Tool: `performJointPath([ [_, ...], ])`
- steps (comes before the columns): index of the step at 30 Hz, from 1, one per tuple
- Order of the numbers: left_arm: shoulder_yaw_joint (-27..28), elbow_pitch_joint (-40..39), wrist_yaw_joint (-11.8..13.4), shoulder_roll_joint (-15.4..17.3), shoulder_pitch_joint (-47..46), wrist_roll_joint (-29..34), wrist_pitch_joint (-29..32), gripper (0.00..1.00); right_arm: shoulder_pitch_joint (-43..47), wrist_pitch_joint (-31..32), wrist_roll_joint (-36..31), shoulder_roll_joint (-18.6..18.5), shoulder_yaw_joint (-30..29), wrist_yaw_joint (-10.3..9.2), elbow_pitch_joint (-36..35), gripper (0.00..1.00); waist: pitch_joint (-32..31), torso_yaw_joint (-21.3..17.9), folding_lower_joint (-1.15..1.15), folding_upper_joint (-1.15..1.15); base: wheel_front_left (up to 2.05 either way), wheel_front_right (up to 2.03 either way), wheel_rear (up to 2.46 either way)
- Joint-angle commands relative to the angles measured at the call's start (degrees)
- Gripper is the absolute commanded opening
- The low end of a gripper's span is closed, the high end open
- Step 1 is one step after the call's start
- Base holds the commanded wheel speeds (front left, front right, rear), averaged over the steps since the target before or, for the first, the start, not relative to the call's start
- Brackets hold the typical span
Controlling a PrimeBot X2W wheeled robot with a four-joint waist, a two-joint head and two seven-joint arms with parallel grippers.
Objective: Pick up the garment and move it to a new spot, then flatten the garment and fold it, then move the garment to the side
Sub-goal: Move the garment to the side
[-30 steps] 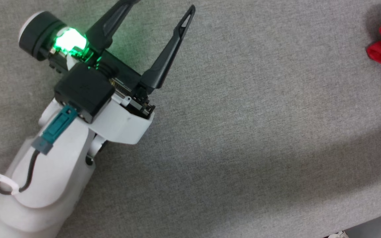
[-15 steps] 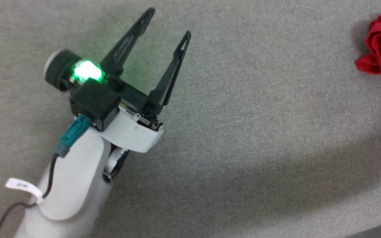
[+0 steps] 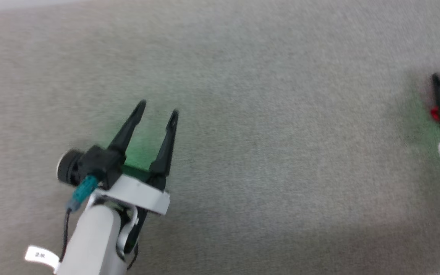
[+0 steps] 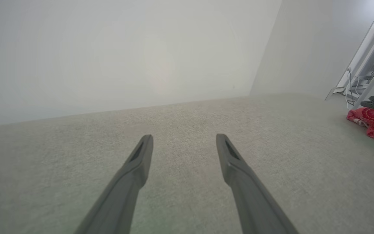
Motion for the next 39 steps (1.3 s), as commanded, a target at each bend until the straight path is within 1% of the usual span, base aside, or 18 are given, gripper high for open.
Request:
performJointPath([
  [1,0.3,0.2,-0.1,-0.4,1.2,-0.2,0.0,1.0,1.7,-0.5,0.5,0.1,0.3,-0.06,-0.3,1.0,-5.7,5.6,0.0,0.0,0.0,0.0,0.0],
  [5,3.0,1.6,-0.1,-0.6,5.3,-0.4,0.0,1.0,6.2,-3.1,1.4,1.6,1.1,-0.06,-2.5,1.0,-9.3,8.0,0.0,0.0,0.0,0.0,0.0],
  [10,6.6,2.0,-0.1,-1.1,10.6,-0.4,0.0,1.0,11.6,-5.6,2.4,3.3,1.0,-0.06,-4.8,1.0,-14.1,9.6,0.0,0.0,0.0,0.0,0.0],
  [13,9.1,1.9,-0.1,-1.6,13.8,-0.6,0.0,1.0,14.6,-6.5,2.4,4.2,0.5,-0.06,-6.4,1.0,-16.7,10.0,0.0,0.0,0.0,0.0,0.0],
  [21,11.4,1.1,-0.1,-2.1,20.8,0.6,0.0,1.0,22.0,-7.5,2.1,5.9,-2.1,-0.06,-10.2,1.0,-22.4,9.8,0.0,0.0,0.0,0.0,0.0],
  [29,13.8,-1.6,-0.1,-2.8,25.2,1.5,0.0,1.0,28.7,-6.8,0.2,6.6,-4.9,-0.06,-15.8,1.0,-24.7,9.3,0.0,0.0,0.0,0.0,0.0],
  [39,14.0,-4.9,-0.1,-4.0,29.0,2.4,0.0,1.0,37.3,-5.2,-1.9,8.9,-11.7,-0.06,-24.5,1.0,-26.4,9.3,0.0,0.0,0.0,0.0,0.0],
])
